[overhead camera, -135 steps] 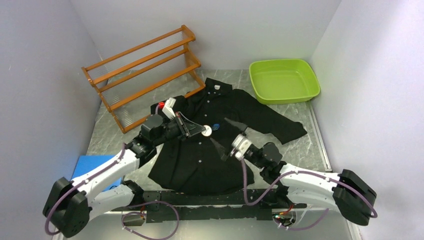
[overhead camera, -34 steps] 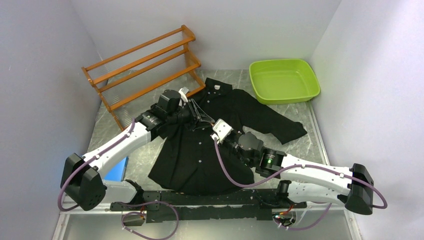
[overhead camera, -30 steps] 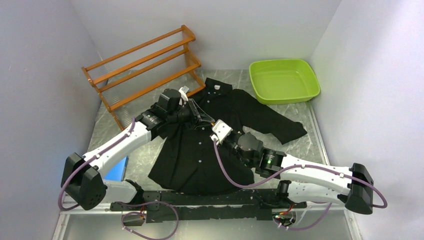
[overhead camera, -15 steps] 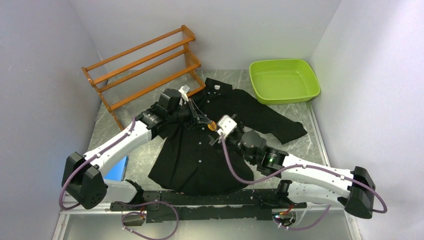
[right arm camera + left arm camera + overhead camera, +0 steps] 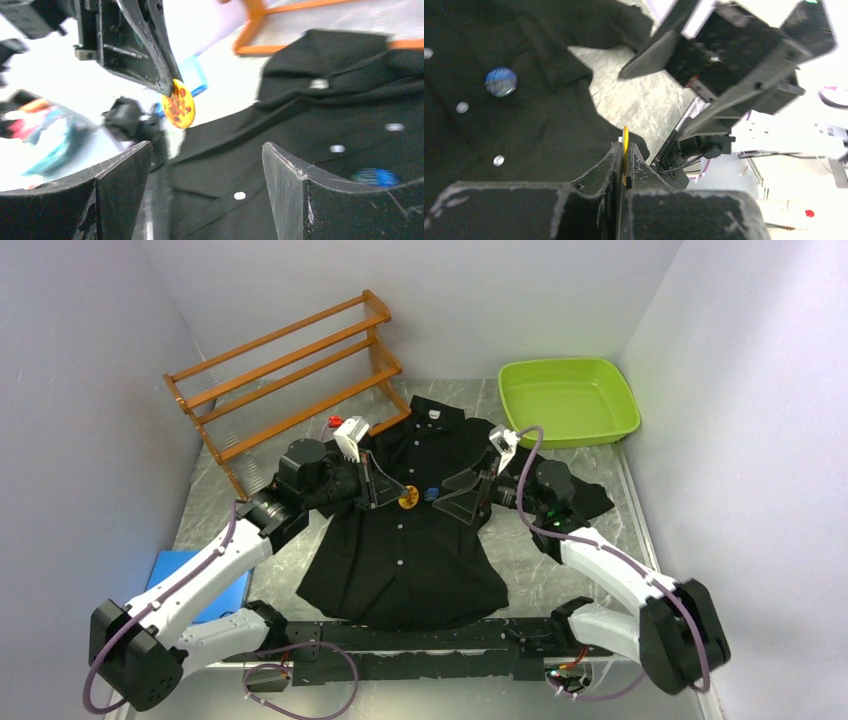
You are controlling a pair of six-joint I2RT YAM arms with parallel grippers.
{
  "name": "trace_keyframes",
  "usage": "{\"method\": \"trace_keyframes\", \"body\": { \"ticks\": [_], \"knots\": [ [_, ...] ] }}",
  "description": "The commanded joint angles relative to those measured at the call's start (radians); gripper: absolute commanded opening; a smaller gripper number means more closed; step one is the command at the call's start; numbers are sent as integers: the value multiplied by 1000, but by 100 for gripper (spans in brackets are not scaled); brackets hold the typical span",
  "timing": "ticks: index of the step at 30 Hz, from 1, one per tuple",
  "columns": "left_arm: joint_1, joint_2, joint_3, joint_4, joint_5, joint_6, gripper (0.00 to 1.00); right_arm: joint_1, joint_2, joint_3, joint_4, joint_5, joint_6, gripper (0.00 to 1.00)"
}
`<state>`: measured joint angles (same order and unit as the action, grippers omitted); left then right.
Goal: Pin the brooch onto the clothing
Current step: Adjust the brooch.
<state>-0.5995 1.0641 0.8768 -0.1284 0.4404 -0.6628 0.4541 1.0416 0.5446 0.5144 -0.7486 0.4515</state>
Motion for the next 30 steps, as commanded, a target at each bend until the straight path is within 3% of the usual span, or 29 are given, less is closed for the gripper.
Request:
{"method": "trace_keyframes", "body": {
  "ticks": [1,3,8,17,20,22,27,30],
  "knots": [
    [1,-56,-33,200,142,115,3,-16,124,-52,612,-357,467,81],
    [1,-58,-31,215,172,116,3,-15,171,-60,750,-360,567,75],
    [1,-29,-5,238,254,89,3,6,231,-14,782,-362,610,53],
    [0,-2,-28,311,294,49,3,35,167,85,279,-272,314,51],
    [0,-3,-36,328,289,43,3,35,177,103,245,-271,287,47],
    [0,-2,-36,326,290,45,3,36,198,103,291,-287,321,38],
    [0,-3,-32,295,284,68,3,35,244,94,446,-326,421,0],
    [0,-7,-42,270,265,93,3,35,255,89,504,-329,451,0]
  ]
}}
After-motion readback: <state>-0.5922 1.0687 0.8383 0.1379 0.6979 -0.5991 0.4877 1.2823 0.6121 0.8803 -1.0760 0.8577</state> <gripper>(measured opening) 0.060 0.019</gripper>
